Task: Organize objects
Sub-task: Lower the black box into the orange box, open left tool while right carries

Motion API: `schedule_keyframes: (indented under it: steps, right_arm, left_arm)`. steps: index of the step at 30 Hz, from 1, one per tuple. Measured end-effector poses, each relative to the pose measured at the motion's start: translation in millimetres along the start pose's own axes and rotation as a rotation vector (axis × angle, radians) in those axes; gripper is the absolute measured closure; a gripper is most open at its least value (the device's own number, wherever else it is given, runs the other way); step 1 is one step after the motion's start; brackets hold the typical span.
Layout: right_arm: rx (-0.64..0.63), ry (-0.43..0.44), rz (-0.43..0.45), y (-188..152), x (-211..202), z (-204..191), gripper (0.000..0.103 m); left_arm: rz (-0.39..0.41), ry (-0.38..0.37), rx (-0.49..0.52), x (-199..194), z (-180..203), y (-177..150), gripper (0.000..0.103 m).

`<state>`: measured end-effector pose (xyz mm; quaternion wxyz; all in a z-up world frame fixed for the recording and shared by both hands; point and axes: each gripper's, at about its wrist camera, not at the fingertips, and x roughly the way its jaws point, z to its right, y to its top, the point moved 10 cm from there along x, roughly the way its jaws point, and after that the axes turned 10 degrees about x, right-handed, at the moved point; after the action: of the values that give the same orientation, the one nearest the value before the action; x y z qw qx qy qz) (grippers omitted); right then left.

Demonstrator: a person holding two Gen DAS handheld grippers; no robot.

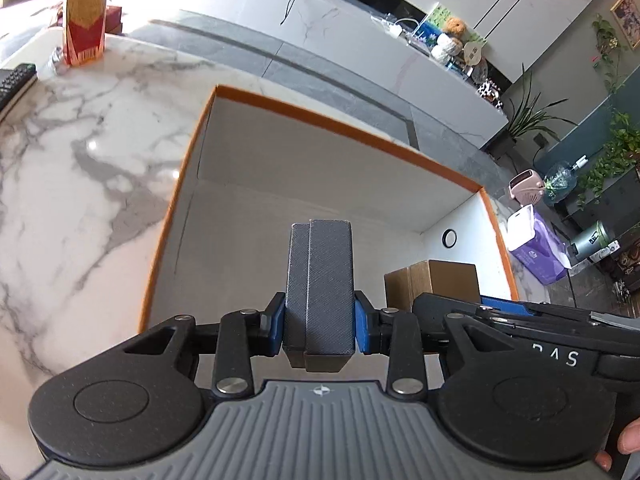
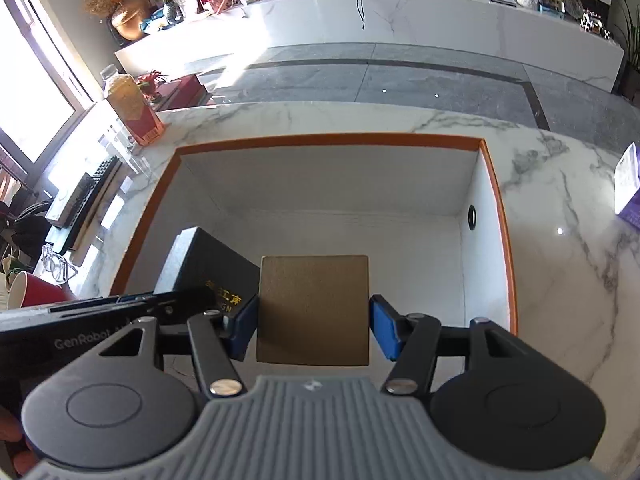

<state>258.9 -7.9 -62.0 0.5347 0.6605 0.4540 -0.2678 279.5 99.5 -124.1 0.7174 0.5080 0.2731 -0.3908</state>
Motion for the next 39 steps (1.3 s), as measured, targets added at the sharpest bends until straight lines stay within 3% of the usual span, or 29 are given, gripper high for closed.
schedule_keyframes:
  steps: [12,15,21,25,29,32,39]
  right_arm:
    - [0.033,-0.008,-0.054,-4.2,39.5,18.4,0.041]
    - [0.032,-0.007,-0.061,-6.1,44.1,17.3,0.041]
    - [0.028,-0.001,-0.063,-8.3,43.6,13.7,0.041]
    - [0.004,-0.007,-0.074,-11.4,46.0,7.2,0.041]
    - [-0.019,-0.043,-0.097,-15.0,59.3,0.3,0.041]
    - [-0.034,-0.052,-0.117,-18.3,69.7,-8.9,0.041]
    - [-0.055,-0.057,-0.138,-21.8,84.4,-29.2,0.041]
  left_arm:
    - [-0.130,0.048,0.024,23.5,-2.0,-26.2,0.063]
    - [-0.114,0.089,0.057,13.7,-5.3,-23.4,0.053]
    - [-0.089,0.237,0.263,-6.5,3.0,-20.8,0.055]
    - [-0.021,0.191,0.257,-32.2,3.1,-12.3,0.055]
    - [0.061,0.216,0.234,-59.5,-12.9,2.2,0.055]
    - [0.072,0.219,0.197,-63.5,-27.6,8.0,0.067]
    - [0.050,0.133,0.135,-56.8,-43.5,-1.8,0.089]
